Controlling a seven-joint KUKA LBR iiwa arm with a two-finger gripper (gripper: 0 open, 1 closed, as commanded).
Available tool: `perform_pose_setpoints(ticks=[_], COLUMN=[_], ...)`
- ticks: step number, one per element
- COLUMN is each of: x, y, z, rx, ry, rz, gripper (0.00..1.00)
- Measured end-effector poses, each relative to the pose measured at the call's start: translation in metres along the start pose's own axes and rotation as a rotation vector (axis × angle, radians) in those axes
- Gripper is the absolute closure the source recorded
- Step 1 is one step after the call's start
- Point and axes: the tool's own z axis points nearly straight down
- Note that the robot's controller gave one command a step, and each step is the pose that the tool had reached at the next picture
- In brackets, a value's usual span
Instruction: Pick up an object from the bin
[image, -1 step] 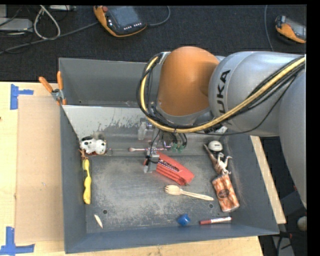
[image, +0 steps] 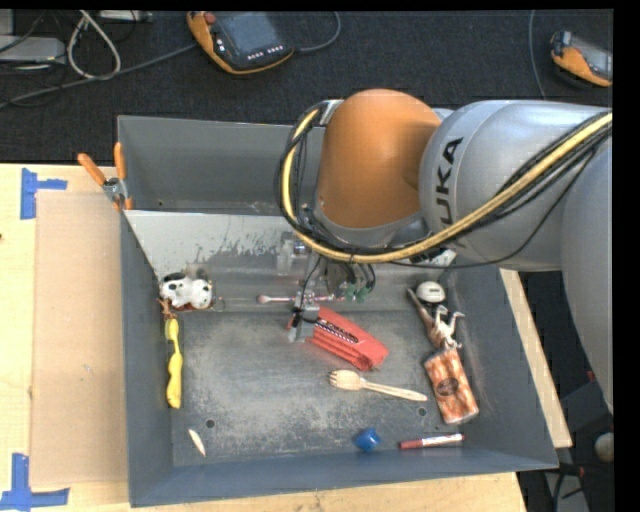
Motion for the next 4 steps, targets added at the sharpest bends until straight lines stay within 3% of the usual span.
perform_pose_setpoints(ticks=[1, 2, 3, 4], x=[0.006, 0.006, 0.023, 0.024], y=[-0.070, -0.105, -0.123, -0.117], z=[0.082, 0.127, 0.103, 0.135], rx=[0.000, -0.002, 0.001, -0.003], ry=[-0.002, -0.005, 0.001, -0.002], rz=[-0.044, 0.064, 0.214, 0.208], gripper=[0.00, 0.00, 0.00, 0.00])
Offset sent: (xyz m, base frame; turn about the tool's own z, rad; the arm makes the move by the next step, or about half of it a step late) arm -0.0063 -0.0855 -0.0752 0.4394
